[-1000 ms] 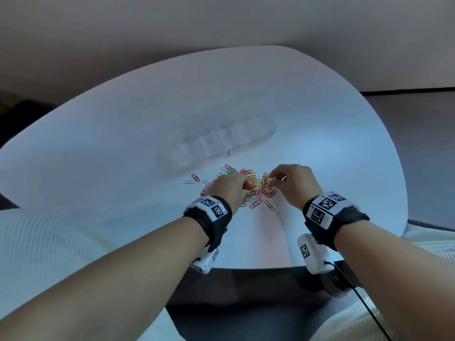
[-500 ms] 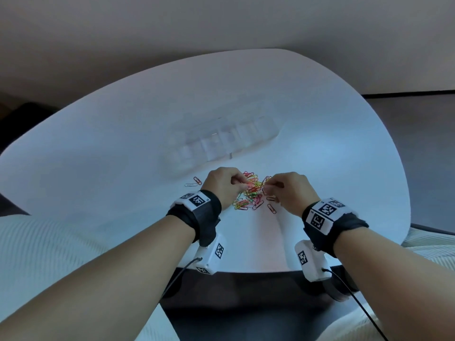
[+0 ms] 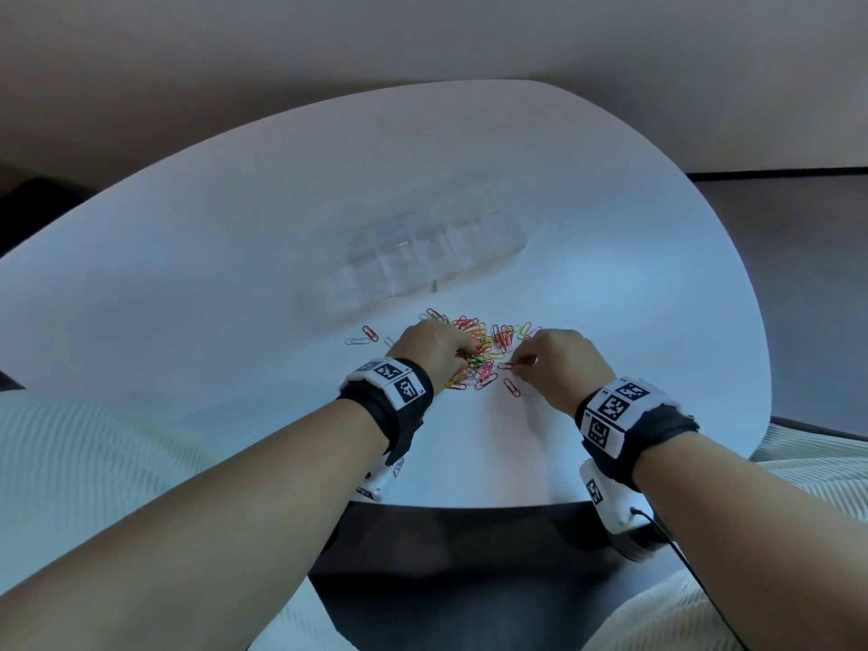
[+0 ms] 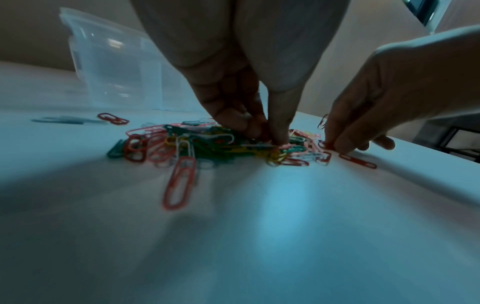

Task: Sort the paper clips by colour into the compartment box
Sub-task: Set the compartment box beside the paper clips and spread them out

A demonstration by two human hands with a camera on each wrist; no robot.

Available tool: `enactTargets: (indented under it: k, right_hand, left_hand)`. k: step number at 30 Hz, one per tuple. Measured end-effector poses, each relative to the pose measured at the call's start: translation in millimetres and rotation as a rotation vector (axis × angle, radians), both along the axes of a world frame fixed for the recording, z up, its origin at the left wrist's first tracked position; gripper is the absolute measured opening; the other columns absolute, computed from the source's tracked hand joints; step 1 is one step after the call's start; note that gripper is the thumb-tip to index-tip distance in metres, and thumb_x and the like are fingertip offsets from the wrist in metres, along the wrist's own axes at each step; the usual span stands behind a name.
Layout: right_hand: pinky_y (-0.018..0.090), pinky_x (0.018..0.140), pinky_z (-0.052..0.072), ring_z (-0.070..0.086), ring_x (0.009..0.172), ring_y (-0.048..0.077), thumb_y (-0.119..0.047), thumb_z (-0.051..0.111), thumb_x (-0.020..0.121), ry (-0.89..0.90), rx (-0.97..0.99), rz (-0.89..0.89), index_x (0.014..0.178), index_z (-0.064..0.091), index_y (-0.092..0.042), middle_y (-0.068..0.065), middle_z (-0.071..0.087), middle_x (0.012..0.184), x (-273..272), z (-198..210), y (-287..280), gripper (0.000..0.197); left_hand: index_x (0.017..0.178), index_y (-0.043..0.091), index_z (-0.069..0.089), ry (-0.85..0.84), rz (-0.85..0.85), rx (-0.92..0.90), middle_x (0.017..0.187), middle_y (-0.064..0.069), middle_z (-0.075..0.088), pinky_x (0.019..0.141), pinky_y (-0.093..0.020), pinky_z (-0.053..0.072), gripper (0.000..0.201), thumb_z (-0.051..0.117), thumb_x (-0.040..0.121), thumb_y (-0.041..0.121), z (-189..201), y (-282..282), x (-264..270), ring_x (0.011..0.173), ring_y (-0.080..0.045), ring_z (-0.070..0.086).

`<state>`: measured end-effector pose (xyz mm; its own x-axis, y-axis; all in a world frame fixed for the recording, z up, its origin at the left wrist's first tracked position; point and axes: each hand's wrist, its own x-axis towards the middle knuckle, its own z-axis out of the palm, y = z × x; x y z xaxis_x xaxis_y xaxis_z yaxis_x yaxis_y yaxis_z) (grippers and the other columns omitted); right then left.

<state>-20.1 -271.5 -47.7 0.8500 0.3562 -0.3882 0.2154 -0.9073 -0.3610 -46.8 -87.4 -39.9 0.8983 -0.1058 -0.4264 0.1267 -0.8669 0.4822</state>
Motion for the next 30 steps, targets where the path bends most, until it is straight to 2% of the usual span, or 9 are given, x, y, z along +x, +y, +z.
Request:
enactTargets:
  k: [4, 8, 10, 13, 16, 20, 22, 25, 30]
  right_hand:
    - [0.031, 0.068, 0.048, 0.061, 0.078, 0.021, -0.023, 0.067, 0.079, 0.054, 0.046, -0.078, 0.078, 0.068, -0.014, 0.002, 0.066, 0.08, 0, 0, -2, 0.008]
    - [0.018, 0.057, 0.044, 0.059, 0.07, 0.014, -0.014, 0.071, 0.076, 0.121, 0.147, -0.145, 0.075, 0.067, -0.015, -0.005, 0.065, 0.072, 0, 11, -11, 0.005]
    - [0.011, 0.056, 0.042, 0.061, 0.071, 0.01, -0.01, 0.07, 0.077, 0.196, 0.136, -0.086, 0.084, 0.069, -0.021, -0.009, 0.067, 0.073, -3, 16, -12, 0.013]
    - [0.017, 0.069, 0.047, 0.065, 0.074, 0.008, -0.01, 0.07, 0.081, 0.233, 0.09, -0.04, 0.104, 0.07, -0.025, -0.008, 0.072, 0.081, -14, 11, -9, 0.028]
    - [0.02, 0.076, 0.047, 0.068, 0.086, 0.013, -0.014, 0.067, 0.083, 0.093, 0.008, -0.044, 0.107, 0.072, -0.029, -0.004, 0.075, 0.091, -25, -1, -3, 0.029]
    - [0.028, 0.065, 0.043, 0.062, 0.077, 0.025, -0.021, 0.054, 0.089, -0.003, -0.123, -0.025, 0.09, 0.071, -0.022, 0.003, 0.071, 0.088, -34, -8, 5, 0.018]
    - [0.027, 0.06, 0.041, 0.055, 0.071, 0.024, -0.021, 0.05, 0.091, -0.018, -0.18, -0.017, 0.088, 0.068, -0.019, 0.002, 0.069, 0.087, -35, -5, 9, 0.019]
    - [0.026, 0.06, 0.038, 0.06, 0.083, 0.021, -0.021, 0.044, 0.094, -0.04, -0.253, 0.005, 0.092, 0.062, -0.021, -0.003, 0.064, 0.095, -36, 1, 14, 0.018]
    - [0.028, 0.066, 0.038, 0.06, 0.09, 0.023, -0.029, 0.044, 0.096, 0.036, -0.285, 0.044, 0.095, 0.052, -0.02, 0.001, 0.06, 0.107, -27, 9, 25, 0.013]
  left_hand:
    - [0.106, 0.02, 0.072, -0.005, 0.02, -0.001, 0.107, -0.004, 0.069, 0.089, -0.028, 0.049, 0.019, 0.063, 0.09, 0.023, 0, 1, 0, 0.101, -0.022, 0.062]
    - [0.098, 0.018, 0.074, 0.008, 0.093, -0.05, 0.098, -0.002, 0.07, 0.083, -0.026, 0.049, 0.013, 0.066, 0.088, 0.023, 2, 6, -1, 0.092, -0.019, 0.063]
    - [0.097, 0.018, 0.073, 0.0, 0.109, -0.044, 0.096, -0.002, 0.07, 0.077, -0.024, 0.047, 0.013, 0.064, 0.089, 0.022, 4, 8, -3, 0.089, -0.019, 0.063]
    - [0.095, 0.016, 0.069, -0.009, 0.157, -0.054, 0.092, -0.002, 0.069, 0.072, -0.024, 0.043, 0.012, 0.06, 0.092, 0.024, 4, 8, -4, 0.085, -0.019, 0.061]
    - [0.095, 0.016, 0.066, -0.036, 0.188, -0.061, 0.092, 0.001, 0.066, 0.077, -0.029, 0.046, 0.014, 0.057, 0.094, 0.027, 9, 9, -2, 0.089, -0.019, 0.06]
    - [0.103, 0.016, 0.065, -0.154, 0.228, -0.041, 0.096, 0.001, 0.06, 0.096, -0.036, 0.04, 0.019, 0.051, 0.098, 0.027, 24, 10, 8, 0.101, -0.02, 0.05]
    - [0.105, 0.018, 0.065, -0.2, 0.265, -0.031, 0.09, 0.005, 0.054, 0.098, -0.035, 0.037, 0.02, 0.049, 0.099, 0.027, 32, 12, 17, 0.095, -0.019, 0.044]
    - [0.105, 0.023, 0.065, -0.207, 0.262, 0.024, 0.085, 0.011, 0.047, 0.101, -0.034, 0.028, 0.02, 0.048, 0.099, 0.031, 36, 14, 31, 0.088, -0.012, 0.027]
    - [0.101, 0.019, 0.065, -0.208, 0.125, -0.001, 0.106, 0.004, 0.065, 0.103, -0.032, 0.026, 0.017, 0.051, 0.098, 0.028, 29, 8, 61, 0.11, -0.017, 0.047]
